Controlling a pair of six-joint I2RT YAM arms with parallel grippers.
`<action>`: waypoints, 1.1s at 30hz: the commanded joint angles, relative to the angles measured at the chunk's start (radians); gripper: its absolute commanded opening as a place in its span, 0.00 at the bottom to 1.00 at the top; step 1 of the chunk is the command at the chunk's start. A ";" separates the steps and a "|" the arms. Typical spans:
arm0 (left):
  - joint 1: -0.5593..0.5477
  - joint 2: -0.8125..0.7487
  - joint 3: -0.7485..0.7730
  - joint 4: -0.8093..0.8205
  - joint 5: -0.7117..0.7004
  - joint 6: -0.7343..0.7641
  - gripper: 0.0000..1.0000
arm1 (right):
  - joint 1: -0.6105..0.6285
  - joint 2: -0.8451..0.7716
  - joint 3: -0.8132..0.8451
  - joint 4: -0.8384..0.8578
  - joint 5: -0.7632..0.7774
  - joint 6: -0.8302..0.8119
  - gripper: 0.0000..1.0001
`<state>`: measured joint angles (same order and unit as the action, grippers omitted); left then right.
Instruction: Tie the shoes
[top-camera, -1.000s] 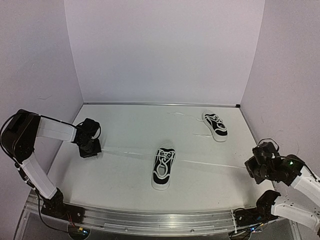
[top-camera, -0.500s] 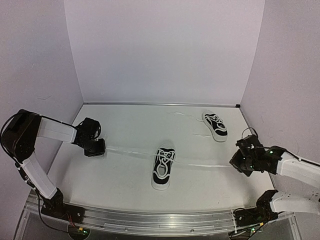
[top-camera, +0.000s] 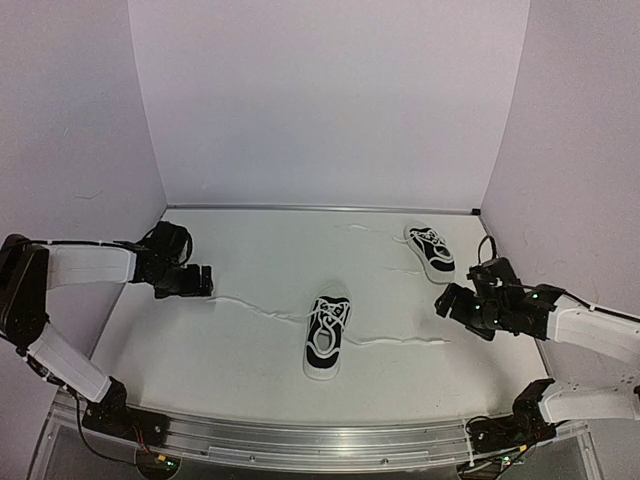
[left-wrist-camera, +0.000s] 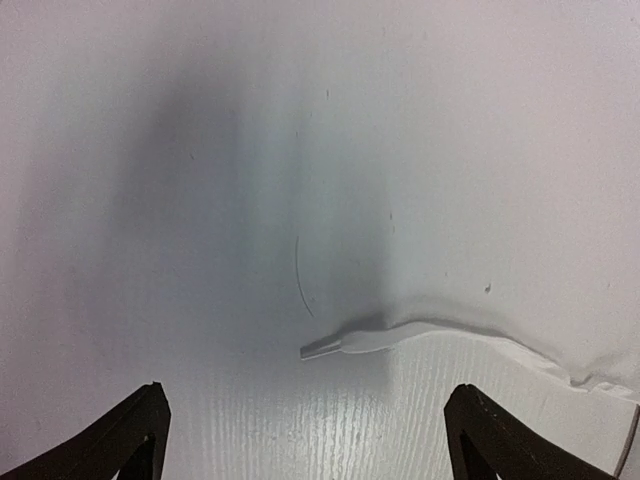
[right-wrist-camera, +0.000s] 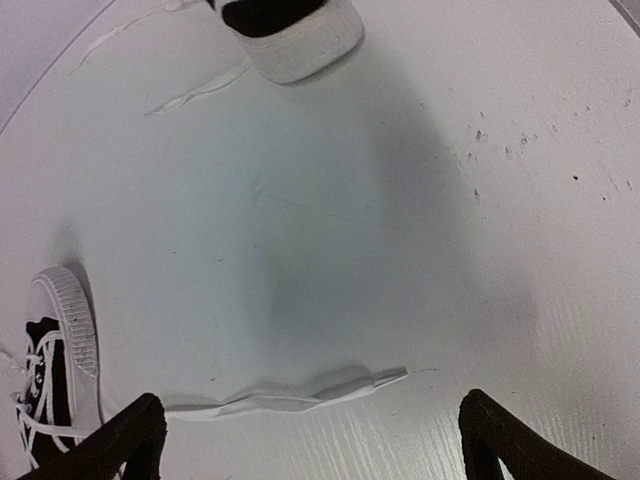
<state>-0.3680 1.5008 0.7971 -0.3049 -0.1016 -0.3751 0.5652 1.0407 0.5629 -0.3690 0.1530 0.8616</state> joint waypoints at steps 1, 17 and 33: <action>-0.033 -0.112 0.069 -0.015 -0.098 0.125 1.00 | -0.005 -0.071 0.059 0.092 -0.038 -0.142 0.98; -0.163 0.008 0.383 0.057 -0.005 0.347 1.00 | -0.005 0.398 0.515 0.238 -0.412 -0.589 0.98; -0.313 0.247 0.360 -0.088 0.342 0.947 0.90 | -0.005 0.485 0.472 0.339 -0.584 -0.567 0.98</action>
<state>-0.6646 1.6990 1.1062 -0.3243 0.1622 0.3646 0.5613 1.5052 1.0459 -0.0751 -0.3808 0.2966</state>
